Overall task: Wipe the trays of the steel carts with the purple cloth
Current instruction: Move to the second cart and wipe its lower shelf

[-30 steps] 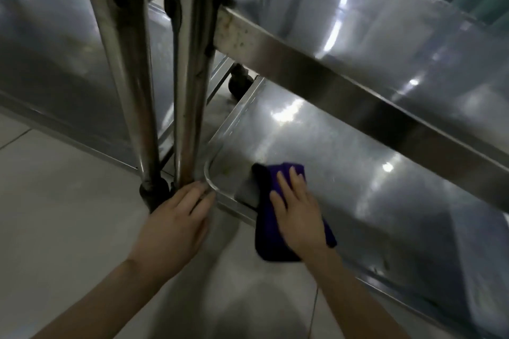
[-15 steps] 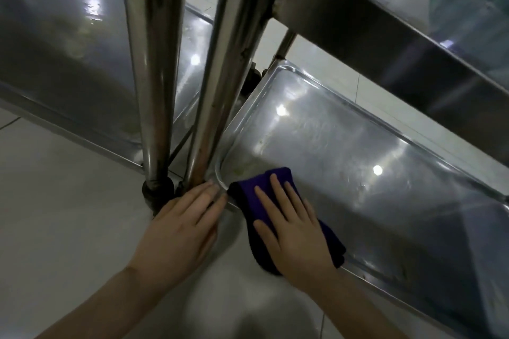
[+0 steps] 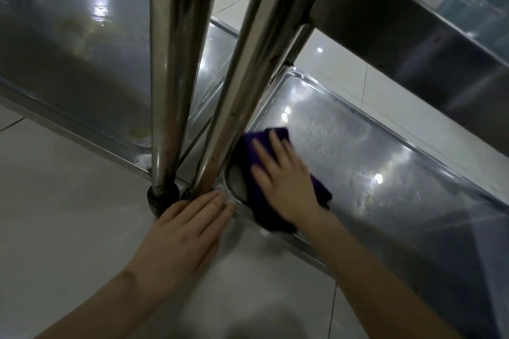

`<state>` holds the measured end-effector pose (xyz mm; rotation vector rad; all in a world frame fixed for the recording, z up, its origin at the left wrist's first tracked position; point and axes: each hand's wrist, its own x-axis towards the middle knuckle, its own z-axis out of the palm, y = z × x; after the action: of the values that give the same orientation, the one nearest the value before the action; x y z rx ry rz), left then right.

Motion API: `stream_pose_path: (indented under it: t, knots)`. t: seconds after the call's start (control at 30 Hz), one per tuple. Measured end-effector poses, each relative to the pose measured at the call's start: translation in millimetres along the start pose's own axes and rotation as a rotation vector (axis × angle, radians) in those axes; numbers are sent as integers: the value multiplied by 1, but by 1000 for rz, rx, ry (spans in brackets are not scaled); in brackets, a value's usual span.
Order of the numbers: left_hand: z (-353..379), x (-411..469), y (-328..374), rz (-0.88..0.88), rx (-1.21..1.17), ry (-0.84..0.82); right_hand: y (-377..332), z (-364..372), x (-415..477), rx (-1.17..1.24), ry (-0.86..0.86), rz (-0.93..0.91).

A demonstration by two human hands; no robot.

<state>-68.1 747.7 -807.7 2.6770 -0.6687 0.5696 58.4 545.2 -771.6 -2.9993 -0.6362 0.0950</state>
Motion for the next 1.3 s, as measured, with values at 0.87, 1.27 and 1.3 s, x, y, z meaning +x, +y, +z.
stream_pose_path:
  t: [0.87, 1.27, 1.3]
  knots:
    - [-4, -2, 5, -59, -48, -100, 0, 13, -18, 53, -11, -268]
    - [-11, -5, 4, -74, -148, -30, -16, 6, 39, 70, 25, -34]
    - [-11, -10, 2, -48, -167, 10, -26, 8, 12, 52, 37, -108]
